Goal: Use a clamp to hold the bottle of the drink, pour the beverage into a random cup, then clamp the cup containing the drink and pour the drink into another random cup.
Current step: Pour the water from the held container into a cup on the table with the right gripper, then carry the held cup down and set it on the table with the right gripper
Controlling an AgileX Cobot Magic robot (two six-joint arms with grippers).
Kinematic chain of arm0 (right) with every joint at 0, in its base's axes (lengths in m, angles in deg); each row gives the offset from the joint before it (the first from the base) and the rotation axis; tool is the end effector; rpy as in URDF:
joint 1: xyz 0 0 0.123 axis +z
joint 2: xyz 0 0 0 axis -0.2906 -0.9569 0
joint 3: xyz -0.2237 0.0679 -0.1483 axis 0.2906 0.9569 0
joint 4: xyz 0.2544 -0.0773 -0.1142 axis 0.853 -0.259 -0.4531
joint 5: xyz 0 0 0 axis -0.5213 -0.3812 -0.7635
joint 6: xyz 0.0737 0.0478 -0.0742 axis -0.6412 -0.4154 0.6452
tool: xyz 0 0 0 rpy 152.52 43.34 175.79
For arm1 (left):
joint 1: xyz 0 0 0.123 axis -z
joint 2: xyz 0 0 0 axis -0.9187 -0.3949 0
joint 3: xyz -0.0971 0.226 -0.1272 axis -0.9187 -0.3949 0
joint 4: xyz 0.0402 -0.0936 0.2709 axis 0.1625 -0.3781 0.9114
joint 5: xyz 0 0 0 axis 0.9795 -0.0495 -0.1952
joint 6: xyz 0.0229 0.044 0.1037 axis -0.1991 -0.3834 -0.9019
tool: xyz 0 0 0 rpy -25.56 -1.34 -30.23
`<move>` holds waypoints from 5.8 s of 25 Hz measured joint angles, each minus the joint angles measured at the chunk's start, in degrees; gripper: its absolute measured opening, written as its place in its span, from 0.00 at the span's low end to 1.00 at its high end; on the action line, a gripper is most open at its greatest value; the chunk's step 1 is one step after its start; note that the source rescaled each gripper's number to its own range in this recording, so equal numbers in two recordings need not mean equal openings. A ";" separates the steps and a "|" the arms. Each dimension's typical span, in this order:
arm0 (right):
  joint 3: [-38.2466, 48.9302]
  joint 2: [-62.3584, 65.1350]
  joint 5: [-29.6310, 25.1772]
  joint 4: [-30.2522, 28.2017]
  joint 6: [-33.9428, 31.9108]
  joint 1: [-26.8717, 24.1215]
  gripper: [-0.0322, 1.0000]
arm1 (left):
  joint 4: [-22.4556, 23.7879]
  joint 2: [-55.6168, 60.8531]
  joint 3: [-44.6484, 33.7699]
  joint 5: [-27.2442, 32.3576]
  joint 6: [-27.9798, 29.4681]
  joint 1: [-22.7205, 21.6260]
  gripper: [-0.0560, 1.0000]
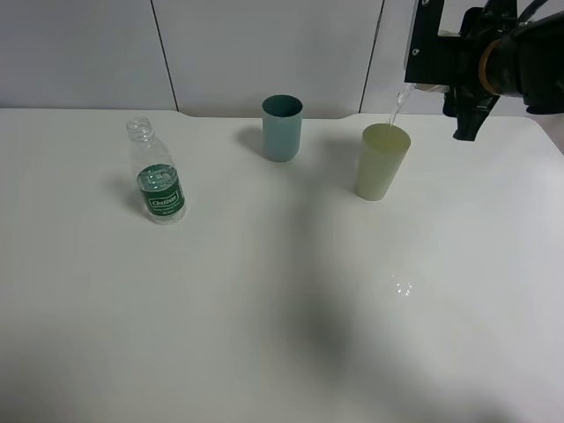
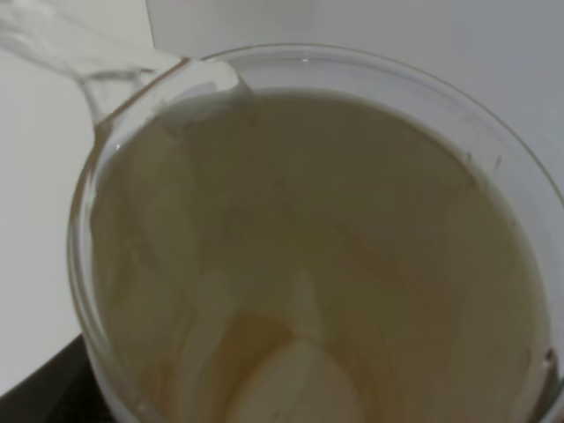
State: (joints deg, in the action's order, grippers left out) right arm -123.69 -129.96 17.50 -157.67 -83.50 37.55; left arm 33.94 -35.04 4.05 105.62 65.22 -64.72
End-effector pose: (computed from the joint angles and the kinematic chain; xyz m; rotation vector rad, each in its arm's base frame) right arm 0.3722 0.0880 0.2043 -1.4711 1.6415 -1.0448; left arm 0.0556 0.0079 0.2896 -0.0613 2.0216 0.0375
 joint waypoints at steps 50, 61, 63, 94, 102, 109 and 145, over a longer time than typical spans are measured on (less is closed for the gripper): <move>-0.05 0.00 0.66 -0.23 23.51 0.00 0.03 | 0.00 0.00 0.00 0.00 0.00 0.00 1.00; -0.05 0.00 0.66 -0.23 29.03 0.00 0.03 | 0.00 0.00 0.00 0.00 0.00 0.00 1.00; -0.05 0.00 0.66 -0.23 29.30 0.00 0.03 | 0.00 0.00 0.00 0.00 0.00 0.00 1.00; -0.17 14.34 29.87 27.41 -37.63 6.60 0.03 | 0.00 0.00 0.00 0.00 0.00 0.00 1.00; -0.17 13.66 33.88 74.69 11.76 16.14 0.03 | 0.00 0.00 0.00 0.00 0.00 0.00 1.00; -0.17 6.93 34.13 99.70 30.49 20.01 0.03 | 0.00 0.00 0.00 -0.02 0.00 0.00 1.00; -0.24 -21.97 49.54 93.56 29.79 20.17 0.03 | 0.00 0.00 0.00 -0.02 0.00 0.00 1.00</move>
State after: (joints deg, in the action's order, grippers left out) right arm -123.93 -151.94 67.04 -64.12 -53.71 57.72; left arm 33.94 -35.04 4.05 105.61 65.22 -64.72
